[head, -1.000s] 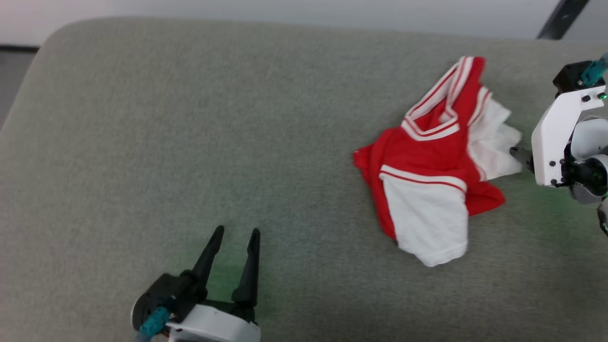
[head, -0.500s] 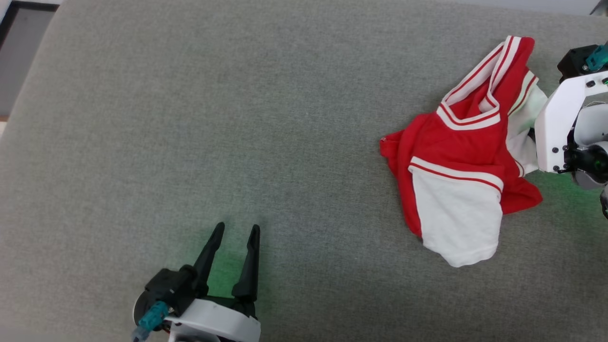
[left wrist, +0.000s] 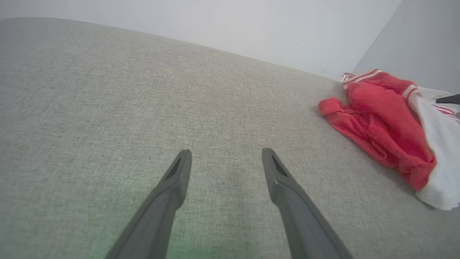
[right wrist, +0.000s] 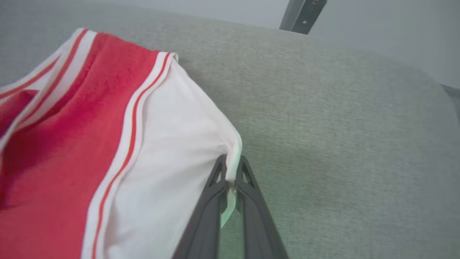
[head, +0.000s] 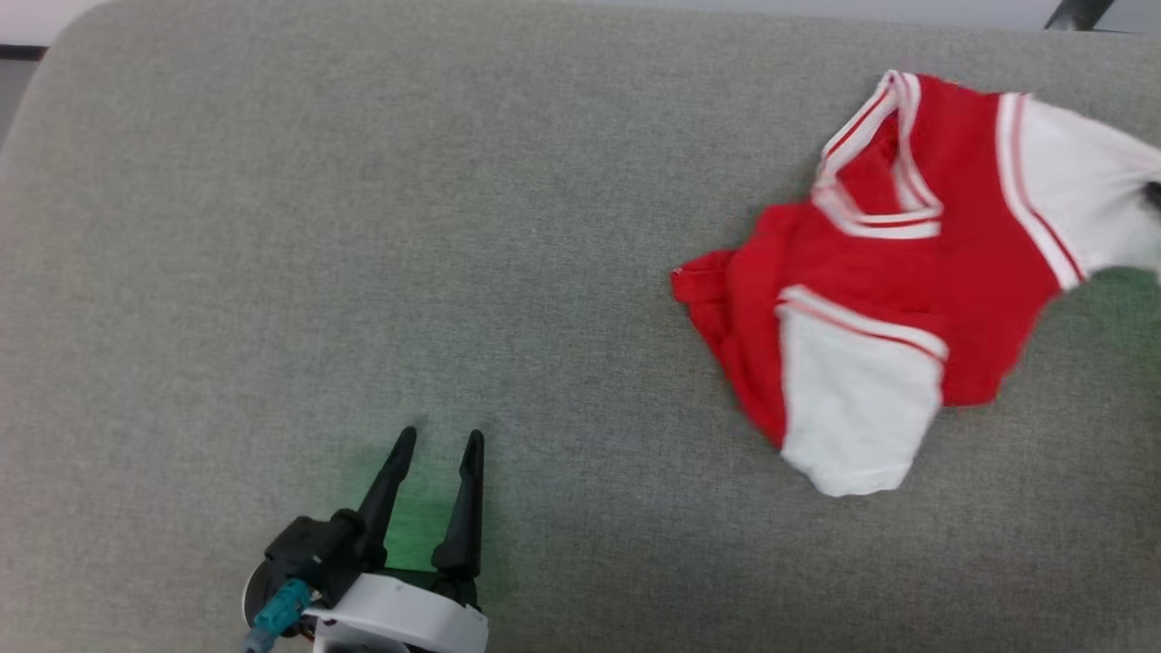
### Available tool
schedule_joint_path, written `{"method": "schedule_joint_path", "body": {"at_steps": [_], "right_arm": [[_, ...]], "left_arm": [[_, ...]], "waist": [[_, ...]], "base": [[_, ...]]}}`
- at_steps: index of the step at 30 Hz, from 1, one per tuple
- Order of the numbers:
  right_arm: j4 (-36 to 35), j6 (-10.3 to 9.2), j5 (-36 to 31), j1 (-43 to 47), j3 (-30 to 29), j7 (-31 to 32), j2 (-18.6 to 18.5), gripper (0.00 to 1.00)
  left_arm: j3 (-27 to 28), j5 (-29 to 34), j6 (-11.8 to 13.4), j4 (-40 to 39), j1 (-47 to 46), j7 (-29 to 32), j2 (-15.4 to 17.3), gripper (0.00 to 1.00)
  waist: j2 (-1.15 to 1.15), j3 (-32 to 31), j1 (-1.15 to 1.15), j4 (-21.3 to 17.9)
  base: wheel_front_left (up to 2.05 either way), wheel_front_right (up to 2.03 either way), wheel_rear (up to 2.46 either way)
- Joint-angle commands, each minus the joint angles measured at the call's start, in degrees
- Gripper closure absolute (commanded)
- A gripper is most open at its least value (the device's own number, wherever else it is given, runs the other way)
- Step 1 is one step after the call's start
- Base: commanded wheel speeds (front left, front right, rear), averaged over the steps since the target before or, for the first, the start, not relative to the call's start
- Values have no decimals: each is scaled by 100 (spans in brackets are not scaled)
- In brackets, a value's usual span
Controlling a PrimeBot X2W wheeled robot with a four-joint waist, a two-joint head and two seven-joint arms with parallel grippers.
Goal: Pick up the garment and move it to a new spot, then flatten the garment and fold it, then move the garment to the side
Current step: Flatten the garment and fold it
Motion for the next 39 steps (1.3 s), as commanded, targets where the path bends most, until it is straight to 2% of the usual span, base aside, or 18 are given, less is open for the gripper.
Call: {"method": "schedule_joint_path", "body": {"at_steps": [1,6,10,11,12,13,14,20,26,33,39], "right_arm": [[41,-10,-41,58,-57,-40,-37,100],[477,-10,-269,156,-401,-298,-235,100],[880,-10,-482,123,-683,-645,-85,100],[950,-10,-512,112,-730,-719,-35,94],[1034,-10,-539,108,-780,-803,8,75],[1094,-10,-573,99,-839,-901,52,32],[1138,-10,-599,92,-876,-1021,96,0],[1104,-10,-662,334,-993,-1764,276,0],[417,-10,-616,1020,-868,-2935,422,0],[-1200,-10,-349,2379,-649,-3766,695,0],[-2648,-9,-532,3654,-1020,-3852,1122,0]], "left_arm": [[5,39,-23,-21,-10,-2,0,0],[-67,15,-20,24,-104,-2,-1,0],[-72,48,-21,72,-159,-2,1,0],[-65,59,-21,77,-176,-2,0,0],[-61,61,-21,95,-191,-2,-1,0],[-78,64,-22,113,-205,-2,-1,0],[-109,89,-22,130,-225,-2,-2,0],[-305,51,-22,192,-361,-2,193,0],[-743,-263,-22,163,-786,138,722,0],[-1413,-999,-23,-220,-1846,1283,1469,0],[-1983,-1925,-22,-204,-2746,2742,1855,0]], "waist": [[0,32,0,-31],[0,113,0,-7],[0,123,0,17],[0,112,0,16],[0,86,0,15],[0,58,0,10],[0,25,0,2],[0,-253,0,-94],[0,-632,0,-394],[0,-954,0,-887],[0,-1117,0,-1355]], "base": [[0,0,0],[0,0,0],[0,0,0],[0,0,0],[0,0,0],[0,0,0],[0,0,0],[0,0,0],[0,0,0],[0,0,0],[0,0,0]]}}
